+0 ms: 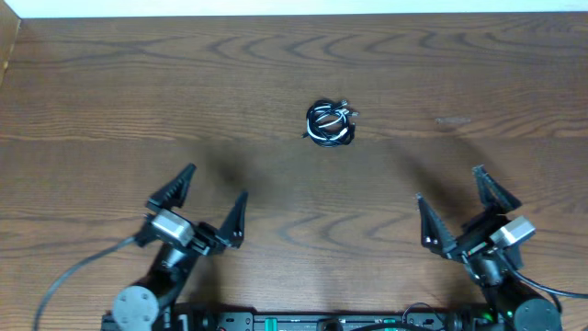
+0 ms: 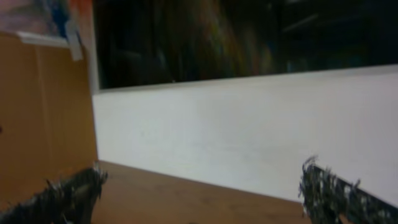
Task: Untangle cables
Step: 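Move both grippers forward to the coiled black and white cable bundle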
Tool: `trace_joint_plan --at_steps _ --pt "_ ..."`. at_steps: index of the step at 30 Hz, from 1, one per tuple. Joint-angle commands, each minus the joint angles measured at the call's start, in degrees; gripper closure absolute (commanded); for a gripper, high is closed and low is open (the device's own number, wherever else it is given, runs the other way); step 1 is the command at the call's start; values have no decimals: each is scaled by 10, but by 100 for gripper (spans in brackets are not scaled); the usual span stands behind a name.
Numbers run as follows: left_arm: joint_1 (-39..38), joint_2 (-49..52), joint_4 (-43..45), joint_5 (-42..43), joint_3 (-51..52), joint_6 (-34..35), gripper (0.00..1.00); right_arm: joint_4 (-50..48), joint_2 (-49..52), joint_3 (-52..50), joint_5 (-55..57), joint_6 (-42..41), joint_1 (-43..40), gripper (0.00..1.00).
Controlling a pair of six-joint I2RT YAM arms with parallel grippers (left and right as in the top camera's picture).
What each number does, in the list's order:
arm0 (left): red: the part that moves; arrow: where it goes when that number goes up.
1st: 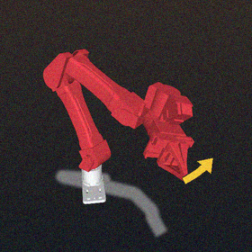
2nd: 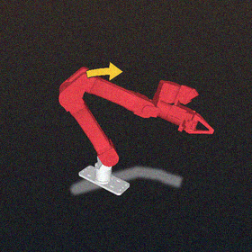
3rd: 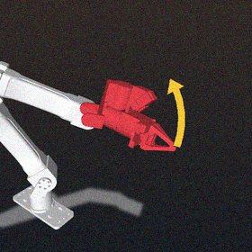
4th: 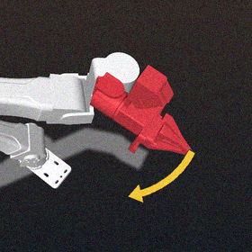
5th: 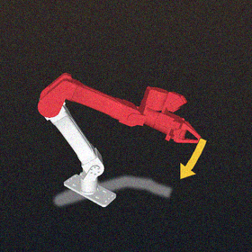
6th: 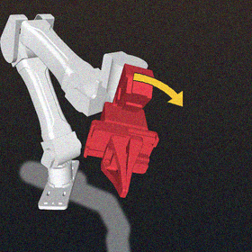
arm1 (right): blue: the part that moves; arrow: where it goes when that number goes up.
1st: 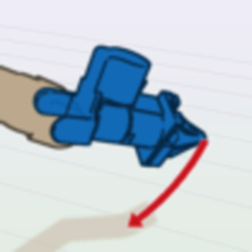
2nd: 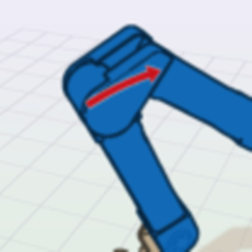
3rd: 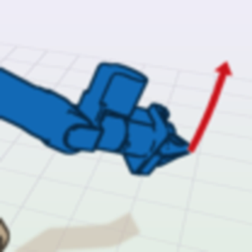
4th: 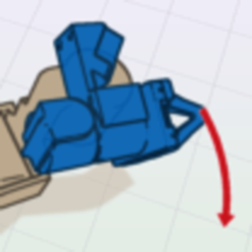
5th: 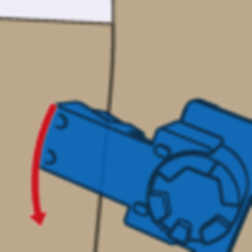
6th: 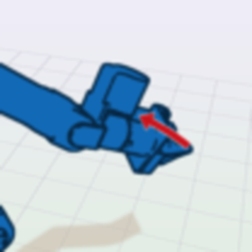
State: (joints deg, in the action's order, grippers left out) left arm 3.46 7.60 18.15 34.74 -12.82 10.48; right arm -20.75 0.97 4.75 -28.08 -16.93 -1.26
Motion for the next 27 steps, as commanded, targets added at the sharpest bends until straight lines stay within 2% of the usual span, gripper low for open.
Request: trace_joint_plan --at_steps 1,3,6,10,13,15,17,21,23,25,27 --pt "7 78 -47 43 -137 -21 2 52 22 89 31 48 5 1" --pt "7 146 -115 74 -225 -36 2 129 53 152 31 82 5 1" --pt "7 267 -269 115 -369 -72 2 266 130 266 31 126 5 1" --pt "7 410 -459 157 -510 -83 2 445 258 414 31 145 5 1" --pt "7 485 -478 257 -538 -79 2 565 360 513 2 167 5 1" --pt "7 523 -476 320 -538 -72 2 604 417 556 -65 189 5 1" --pt "7 558 -473 349 -538 -72 2 605 461 576 -149 168 5 1" --pt "2 619 -477 349 -538 -26 2 561 530 578 -235 123 6 1" --pt "-14 643 -477 332 -538 -20 2 558 564 580 -186 61 11 1" --pt "-40 659 -479 262 -538 10 2 586 597 585 -115 52 27 1" --pt "-73 675 -499 179 -547 13 2 629 632 597 -23 52 53 1"
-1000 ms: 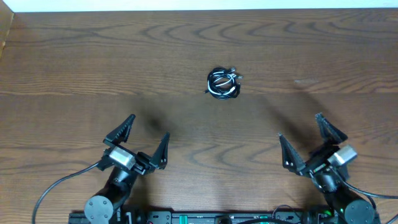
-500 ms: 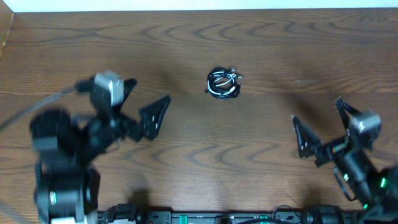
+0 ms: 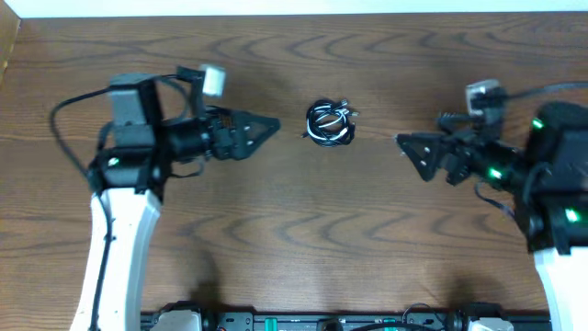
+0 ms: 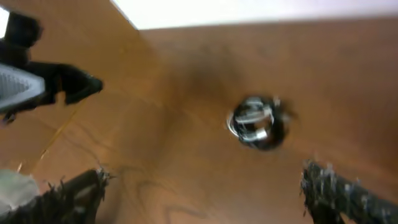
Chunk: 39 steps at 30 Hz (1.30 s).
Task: Untangle cables
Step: 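Move both grippers forward to the coiled black and white cable bundle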
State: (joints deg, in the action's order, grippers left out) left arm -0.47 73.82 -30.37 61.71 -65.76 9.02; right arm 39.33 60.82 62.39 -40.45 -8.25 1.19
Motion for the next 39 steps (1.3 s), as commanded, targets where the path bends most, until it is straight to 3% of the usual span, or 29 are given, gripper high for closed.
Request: trace_joint_plan --at_steps 1,4,7,12,22,24,27,32,39 --pt "-52 23 -37 -144 -29 27 2 57 56 34 148 -36 42 1" --pt "-104 68 -117 -300 -83 11 2 145 139 94 233 -39 74 1" --pt "-136 123 -159 -373 -135 10 2 183 222 152 243 -40 81 1" --pt "-158 188 -112 -373 -147 14 2 167 298 178 179 -40 82 1" --pt "-169 275 28 -367 -147 137 1 140 373 177 161 -110 102 1" --pt "-175 296 54 -367 -147 165 13 140 380 177 161 -121 105 1" --pt "-184 323 75 -367 -147 222 14 141 383 177 161 -121 106 1" --pt "-199 365 119 -370 -147 248 35 135 383 177 161 -121 106 1" --pt "-215 424 145 -406 -147 312 36 132 383 177 161 -121 106 1"
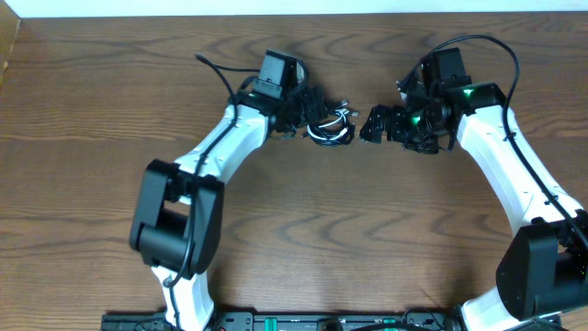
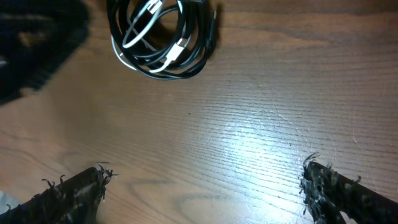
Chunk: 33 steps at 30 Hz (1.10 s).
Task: Untangle cables
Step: 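Move both grippers forward to the coiled black and white cable bundle, then grasp opposite sides of the cable bundle with left and right grippers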
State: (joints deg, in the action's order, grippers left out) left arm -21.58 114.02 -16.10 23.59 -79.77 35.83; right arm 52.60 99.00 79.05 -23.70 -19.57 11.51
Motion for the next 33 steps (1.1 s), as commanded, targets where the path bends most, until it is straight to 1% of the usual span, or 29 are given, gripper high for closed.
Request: trace_joint_plan --at_steps 1,2,4,6,9,14,16,22,30,33 --pt "-4 27 4 -24 -7 50 38 -1 1 11 -7 -8 3 1" --pt "-4 31 4 -24 -7 50 41 -1 1 11 -7 -8 4 1" --pt "-4 33 4 -25 -7 50 44 -1 1 11 -7 -8 7 1" --pt "-4 33 4 -24 -7 50 51 -4 1 11 -7 -8 11 1" --pt "-4 33 4 -24 -7 50 53 -12 1 11 -7 -8 17 1" --pt "-4 33 4 -24 -7 50 61 -17 1 11 -4 -8 28 1" --pt "-3 33 4 -24 -7 50 62 -19 1 11 -3 -8 33 1" --pt "-2 30 4 -24 -7 50 61 -23 1 11 -2 -7 41 1" --pt "3 -10 4 -23 -7 49 51 -28 1 11 -2 -8 42 1" --pt "3 -18 9 -23 -7 50 50 -39 1 11 -2 -8 42 1"
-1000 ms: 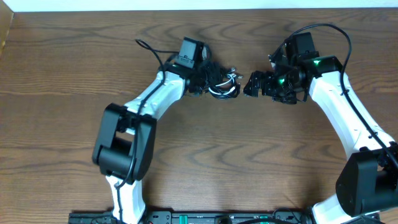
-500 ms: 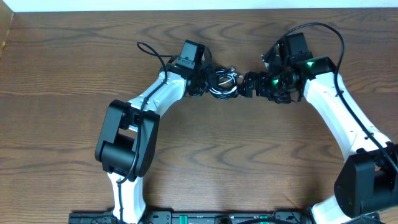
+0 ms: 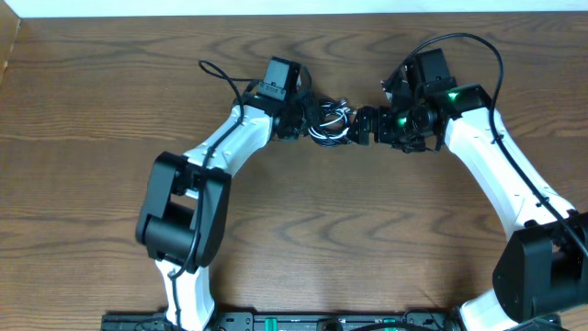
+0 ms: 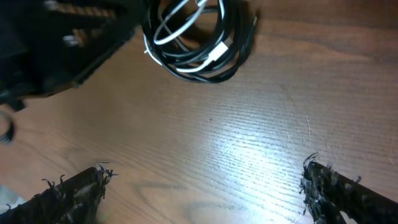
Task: Untangle cables
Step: 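Grasp opposite sides of the cable bundle with left and right grippers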
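A small coil of black and white cables (image 3: 329, 124) lies on the wooden table (image 3: 294, 239) at the far middle. In the right wrist view the coil (image 4: 199, 43) shows at the top, with a white plug among black loops. My left gripper (image 3: 299, 120) is at the coil's left edge, seen as a dark blurred shape (image 4: 62, 43). Whether its jaws are apart is hidden. My right gripper (image 3: 364, 127) sits just right of the coil, open, with bare wood between its fingers (image 4: 74, 196).
A white strip (image 3: 294, 7) runs along the table's far edge. Both white arms (image 3: 496, 165) reach in from the near side and bend toward the middle. The left arm's own cable (image 3: 216, 74) loops over the table behind it.
My right gripper has shifted left, closer to the coil. The left gripper has pushed in against the coil's left side and now fills the upper left of the right wrist view.
Both arms were folded at the near edge, grippers open, the coil untouched at the far middle. Then both were raised and pointed at the coil from either side. Then they stood close to it left and right, and now closer still.
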Tool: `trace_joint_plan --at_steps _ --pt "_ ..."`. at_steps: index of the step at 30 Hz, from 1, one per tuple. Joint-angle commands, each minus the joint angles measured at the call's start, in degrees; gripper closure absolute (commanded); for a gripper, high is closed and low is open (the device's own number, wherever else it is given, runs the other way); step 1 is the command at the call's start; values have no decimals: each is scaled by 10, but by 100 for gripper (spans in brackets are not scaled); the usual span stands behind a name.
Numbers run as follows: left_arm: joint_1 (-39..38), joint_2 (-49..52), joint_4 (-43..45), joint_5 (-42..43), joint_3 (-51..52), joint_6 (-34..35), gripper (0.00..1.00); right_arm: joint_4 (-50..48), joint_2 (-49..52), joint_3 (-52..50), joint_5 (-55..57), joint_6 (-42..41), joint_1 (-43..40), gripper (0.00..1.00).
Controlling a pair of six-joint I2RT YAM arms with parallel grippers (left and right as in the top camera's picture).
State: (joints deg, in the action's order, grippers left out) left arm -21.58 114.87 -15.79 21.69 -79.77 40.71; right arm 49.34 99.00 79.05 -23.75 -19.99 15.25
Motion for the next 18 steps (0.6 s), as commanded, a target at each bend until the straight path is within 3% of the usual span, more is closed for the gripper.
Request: trace_joint_plan --at_steps 1,18 --pt "3 -26 7 -3 -7 1 50 -10 1 11 -2 -4 4 1" --pt "-34 -24 -2 -105 -7 1 50 -29 1 11 -2 -8 29 1"
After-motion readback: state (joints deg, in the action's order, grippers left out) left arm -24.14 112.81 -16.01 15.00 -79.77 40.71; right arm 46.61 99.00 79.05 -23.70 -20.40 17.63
